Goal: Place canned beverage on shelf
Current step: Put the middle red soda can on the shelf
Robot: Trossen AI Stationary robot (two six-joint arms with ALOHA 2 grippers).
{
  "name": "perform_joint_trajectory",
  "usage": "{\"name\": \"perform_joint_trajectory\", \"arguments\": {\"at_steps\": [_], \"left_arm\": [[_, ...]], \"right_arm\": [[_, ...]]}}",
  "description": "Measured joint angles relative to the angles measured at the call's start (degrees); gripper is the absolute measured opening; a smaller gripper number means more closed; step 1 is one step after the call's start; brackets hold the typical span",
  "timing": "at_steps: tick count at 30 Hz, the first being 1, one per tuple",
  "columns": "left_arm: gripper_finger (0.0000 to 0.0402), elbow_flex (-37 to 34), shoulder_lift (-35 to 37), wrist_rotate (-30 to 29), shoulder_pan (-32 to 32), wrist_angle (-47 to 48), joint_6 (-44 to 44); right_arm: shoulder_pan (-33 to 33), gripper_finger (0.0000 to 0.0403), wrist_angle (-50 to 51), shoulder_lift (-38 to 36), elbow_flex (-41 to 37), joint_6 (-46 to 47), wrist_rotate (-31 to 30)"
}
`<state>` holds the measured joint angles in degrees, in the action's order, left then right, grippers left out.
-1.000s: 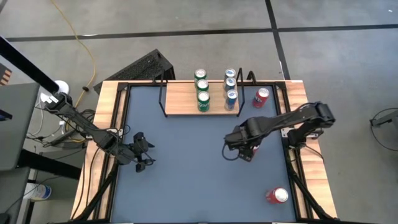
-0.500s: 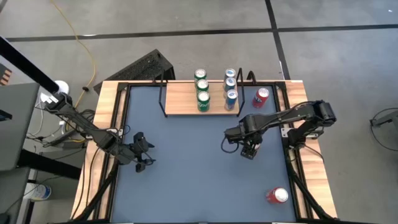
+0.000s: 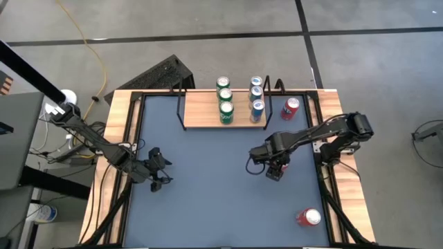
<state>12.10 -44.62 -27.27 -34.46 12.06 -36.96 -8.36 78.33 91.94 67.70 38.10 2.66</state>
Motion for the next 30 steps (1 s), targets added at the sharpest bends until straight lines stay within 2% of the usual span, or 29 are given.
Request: {"name": "perform_joint_trajectory", "arguments": {"at_steps": [5,11,14,23,30], "left_arm": [[0.0330,0.0,0.0,0.0,0.0,0.0,0.4],[0.0330,0.0,0.0,0.0,0.0,0.0,1.2],[0.0330,0.0,0.0,0.0,0.0,0.0,1.4],[0.0330,0.0,0.0,-1.1,0.0,0.0,2.9],[0.0330,0.0,0.0,-2.0,0.0,0.0,3.1]], "right_arm": [[0.0,0.0362,0.7,0.0,0.0,2.0,0.2],[0.0,0.0285,0.6,-0.1,0.0,2.0,0.3],[0.0,0.0260,0.2,-0.1,0.1,1.1,0.4],[-0.3,0.0258,-5.6,0.0,2.5,-5.7,-0.4],[-0.3,0.0259,-16.8,0.1,5.8,-16.9,-1.2]]}}
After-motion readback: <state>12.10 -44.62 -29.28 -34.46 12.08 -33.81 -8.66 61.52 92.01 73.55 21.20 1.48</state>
